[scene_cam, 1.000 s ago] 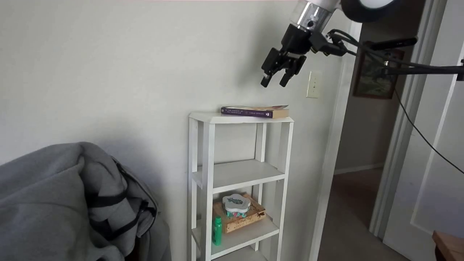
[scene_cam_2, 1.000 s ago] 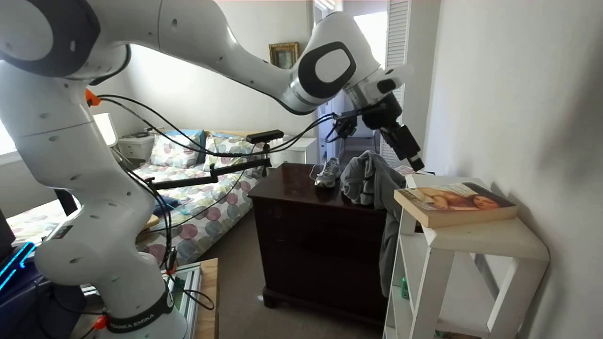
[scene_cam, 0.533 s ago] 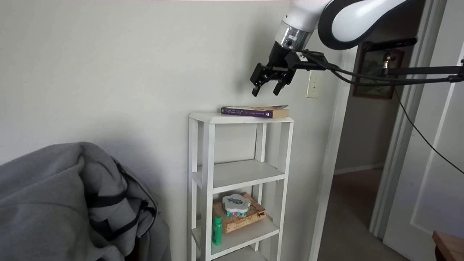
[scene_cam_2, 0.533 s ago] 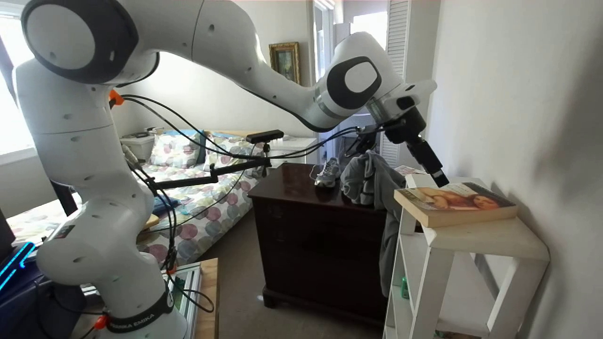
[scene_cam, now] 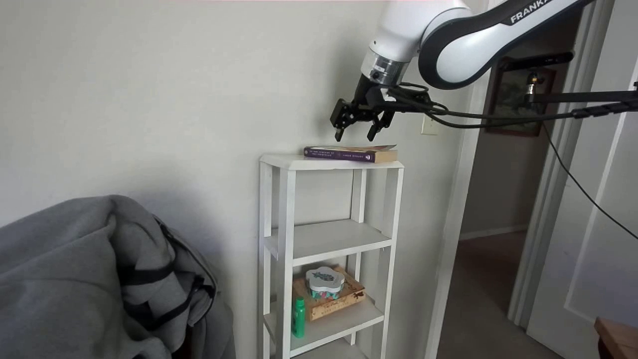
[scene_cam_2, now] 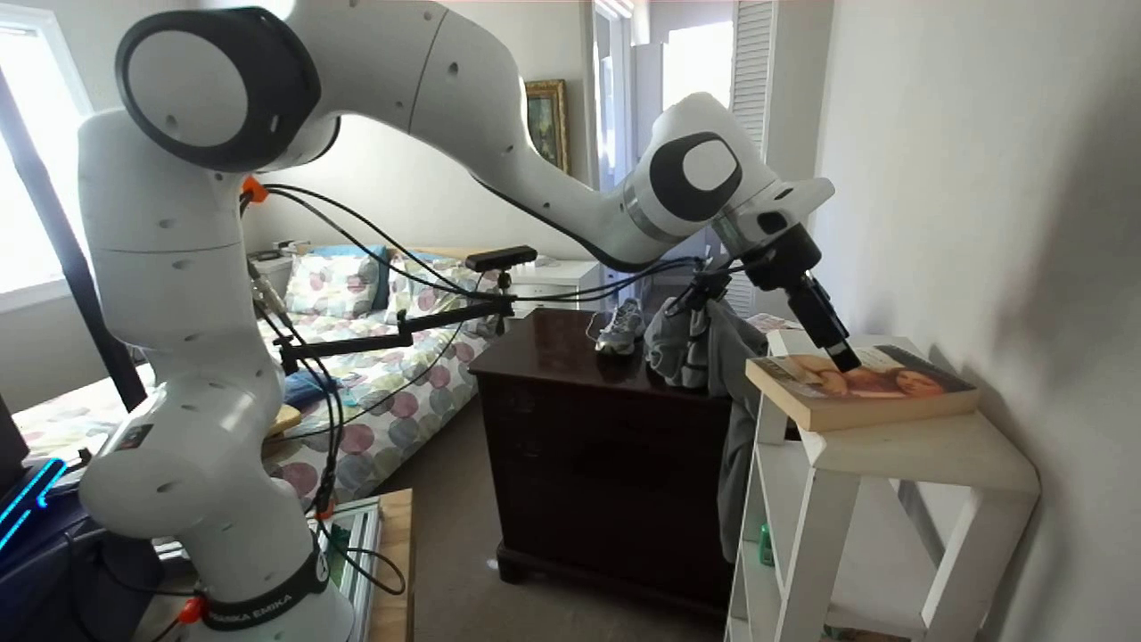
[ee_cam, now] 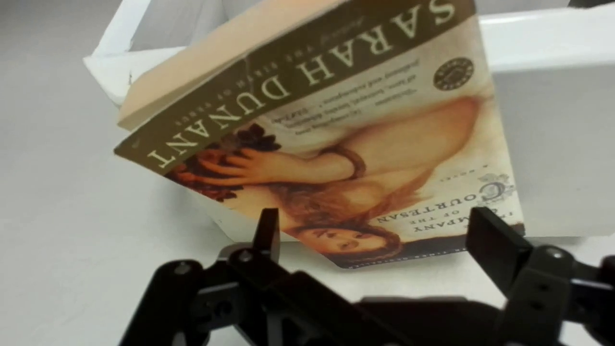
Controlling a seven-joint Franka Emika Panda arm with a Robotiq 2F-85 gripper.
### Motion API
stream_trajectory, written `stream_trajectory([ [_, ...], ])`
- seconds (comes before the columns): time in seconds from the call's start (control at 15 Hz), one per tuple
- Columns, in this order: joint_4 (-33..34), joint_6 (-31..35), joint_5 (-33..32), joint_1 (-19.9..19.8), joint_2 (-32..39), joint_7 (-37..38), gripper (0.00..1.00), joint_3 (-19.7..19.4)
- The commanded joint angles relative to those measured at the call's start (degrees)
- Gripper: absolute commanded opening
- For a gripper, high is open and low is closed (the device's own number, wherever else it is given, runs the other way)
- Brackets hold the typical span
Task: Move the book to the top second shelf
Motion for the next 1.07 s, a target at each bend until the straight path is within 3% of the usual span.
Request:
stream_trajectory([
  [0.0, 3.36, -3.22, -3.67, 2.3, 2.62, 5.5, 1.0, -1.77],
  [0.4, 3.6, -5.55, -2.37, 3.24, 3.83, 6.32, 1.0, -1.76],
  [1.0, -1.76, -2.34, 5.23, 1.92, 0.22, -1.01, 1.0, -0.7],
])
